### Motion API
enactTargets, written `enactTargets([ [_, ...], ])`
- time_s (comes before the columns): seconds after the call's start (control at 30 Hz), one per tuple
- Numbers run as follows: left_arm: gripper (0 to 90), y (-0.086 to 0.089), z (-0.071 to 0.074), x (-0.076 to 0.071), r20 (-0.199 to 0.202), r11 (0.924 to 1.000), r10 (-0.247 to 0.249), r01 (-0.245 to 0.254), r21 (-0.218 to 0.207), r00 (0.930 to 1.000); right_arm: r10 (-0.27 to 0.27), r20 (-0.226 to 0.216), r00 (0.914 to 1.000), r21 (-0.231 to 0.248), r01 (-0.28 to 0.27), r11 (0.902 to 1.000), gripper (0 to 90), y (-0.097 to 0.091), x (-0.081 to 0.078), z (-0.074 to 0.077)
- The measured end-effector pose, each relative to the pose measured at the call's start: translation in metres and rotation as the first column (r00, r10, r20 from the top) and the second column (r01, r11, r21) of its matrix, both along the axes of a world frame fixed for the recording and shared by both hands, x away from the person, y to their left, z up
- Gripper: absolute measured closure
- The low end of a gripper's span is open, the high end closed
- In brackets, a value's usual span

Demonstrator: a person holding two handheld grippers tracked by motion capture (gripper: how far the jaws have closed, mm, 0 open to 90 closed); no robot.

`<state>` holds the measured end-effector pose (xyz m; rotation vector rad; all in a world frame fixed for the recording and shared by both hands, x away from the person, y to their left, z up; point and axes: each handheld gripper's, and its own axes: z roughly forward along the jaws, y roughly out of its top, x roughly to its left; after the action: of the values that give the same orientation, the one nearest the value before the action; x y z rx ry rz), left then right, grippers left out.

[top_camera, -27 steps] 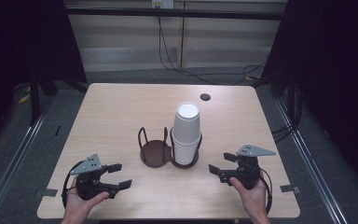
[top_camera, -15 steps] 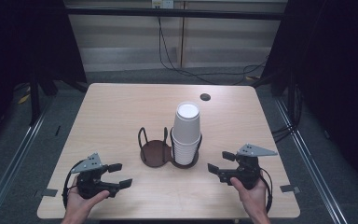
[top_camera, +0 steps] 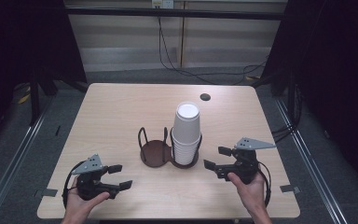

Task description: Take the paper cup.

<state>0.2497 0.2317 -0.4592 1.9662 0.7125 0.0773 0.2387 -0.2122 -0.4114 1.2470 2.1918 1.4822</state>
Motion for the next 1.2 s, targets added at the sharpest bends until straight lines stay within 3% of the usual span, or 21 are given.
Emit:
enactTargets([
  [0.13,25.3,0.000,0.000,0.000,-0.005,0.9999,-0.007,0.007,0.009,1.0000,0.001,0.049,0.9988,0.005,-0.002,1.0000,20.9,0.002,-0.001,0.011],
  [0.7,25.5,-0.001,-0.001,-0.001,-0.014,0.9997,-0.014,0.014,0.018,0.9998,0.025,0.107,0.9939,0.013,-0.026,0.9996,19.8,0.013,0.018,0.044],
  [1.2,25.4,-0.002,-0.001,0.000,-0.014,0.9994,-0.023,0.023,0.024,0.9996,0.066,0.106,0.9921,-0.008,-0.065,0.9978,20.2,0.024,0.039,0.063],
])
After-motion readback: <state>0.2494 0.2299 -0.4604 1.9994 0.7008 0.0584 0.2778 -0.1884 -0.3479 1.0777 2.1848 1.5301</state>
